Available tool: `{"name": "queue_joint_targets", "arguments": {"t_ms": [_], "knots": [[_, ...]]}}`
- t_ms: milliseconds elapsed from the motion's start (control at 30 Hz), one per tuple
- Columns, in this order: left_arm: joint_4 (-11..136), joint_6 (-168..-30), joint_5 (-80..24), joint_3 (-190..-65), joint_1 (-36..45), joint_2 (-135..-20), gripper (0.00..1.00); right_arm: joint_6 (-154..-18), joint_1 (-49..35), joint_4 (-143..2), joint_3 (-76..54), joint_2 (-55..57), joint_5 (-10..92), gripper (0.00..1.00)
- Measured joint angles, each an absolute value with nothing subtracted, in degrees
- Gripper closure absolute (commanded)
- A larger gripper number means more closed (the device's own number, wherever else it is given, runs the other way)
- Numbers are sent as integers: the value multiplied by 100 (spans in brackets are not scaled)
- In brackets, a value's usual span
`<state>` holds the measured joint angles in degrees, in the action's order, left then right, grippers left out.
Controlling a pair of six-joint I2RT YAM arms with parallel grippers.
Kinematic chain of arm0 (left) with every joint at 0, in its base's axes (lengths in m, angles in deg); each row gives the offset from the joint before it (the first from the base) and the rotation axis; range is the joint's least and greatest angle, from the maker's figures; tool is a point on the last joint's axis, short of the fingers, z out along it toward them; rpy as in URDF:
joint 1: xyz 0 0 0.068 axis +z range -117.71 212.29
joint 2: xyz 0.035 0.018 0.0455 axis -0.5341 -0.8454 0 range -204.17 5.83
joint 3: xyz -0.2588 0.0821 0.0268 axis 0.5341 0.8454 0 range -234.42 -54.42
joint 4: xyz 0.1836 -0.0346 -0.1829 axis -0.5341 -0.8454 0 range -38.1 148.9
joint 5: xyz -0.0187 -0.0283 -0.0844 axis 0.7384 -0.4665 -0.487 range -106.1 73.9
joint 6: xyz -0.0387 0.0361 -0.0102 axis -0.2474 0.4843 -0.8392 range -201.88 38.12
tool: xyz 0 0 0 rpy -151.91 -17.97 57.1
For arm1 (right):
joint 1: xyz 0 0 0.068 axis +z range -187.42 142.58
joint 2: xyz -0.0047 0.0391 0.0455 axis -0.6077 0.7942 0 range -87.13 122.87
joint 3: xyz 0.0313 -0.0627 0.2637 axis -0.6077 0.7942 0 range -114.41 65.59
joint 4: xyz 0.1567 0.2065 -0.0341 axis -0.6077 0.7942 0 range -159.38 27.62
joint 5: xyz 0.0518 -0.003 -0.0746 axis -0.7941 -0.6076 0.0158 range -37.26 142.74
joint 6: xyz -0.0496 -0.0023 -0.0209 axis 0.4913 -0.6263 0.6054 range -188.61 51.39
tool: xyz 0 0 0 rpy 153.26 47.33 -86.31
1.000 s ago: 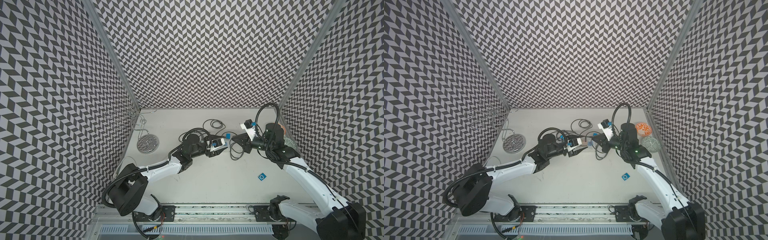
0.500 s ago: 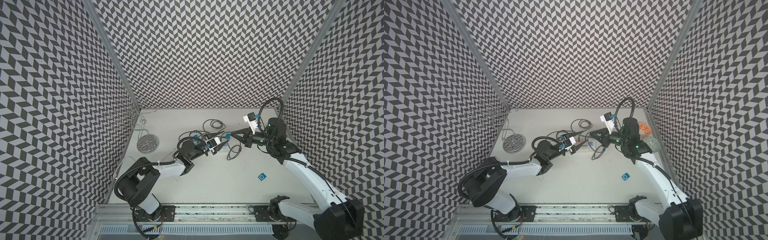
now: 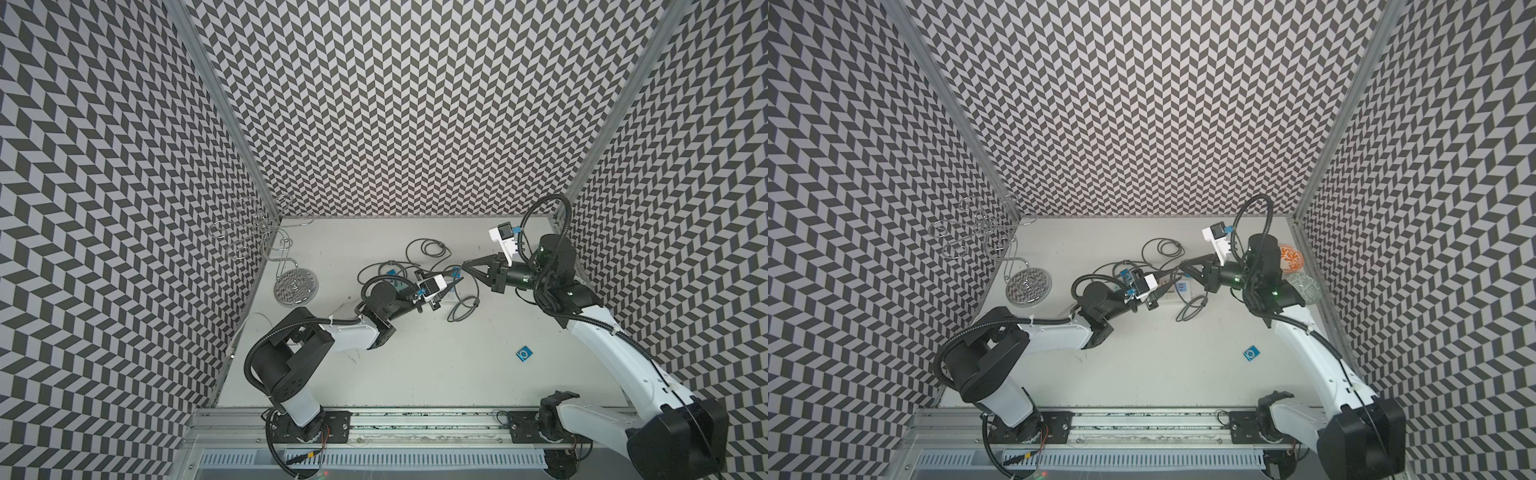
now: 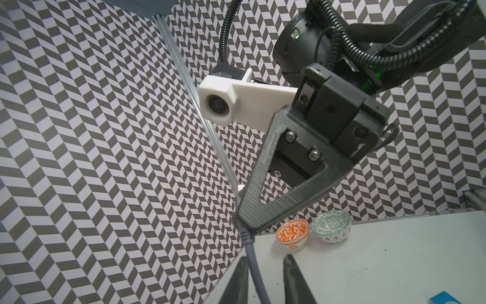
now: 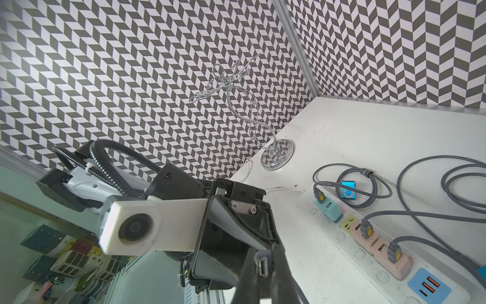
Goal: Charge mp3
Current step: Pick up the charging cable from the center of the board.
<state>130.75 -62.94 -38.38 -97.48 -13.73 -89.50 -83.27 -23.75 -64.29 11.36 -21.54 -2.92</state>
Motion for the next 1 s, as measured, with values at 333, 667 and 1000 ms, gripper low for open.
{"name": "queue_joint_targets", "arguments": {"t_ms": [333, 667, 1000], "knots": [[12479, -6103, -3753, -9967, -1384, -8924, 100, -8301, -2639, -6325, 1131, -2237, -178, 57], [11346, -5697, -3665, -10096, -1397, -8526, 100, -8069, -2836, -5988, 987, -2283, -211, 55], [10852, -5472, -3670, -10129, -1421, -8474, 100, -8008, -2856, -5887, 1039, -2279, -528, 67]]}}
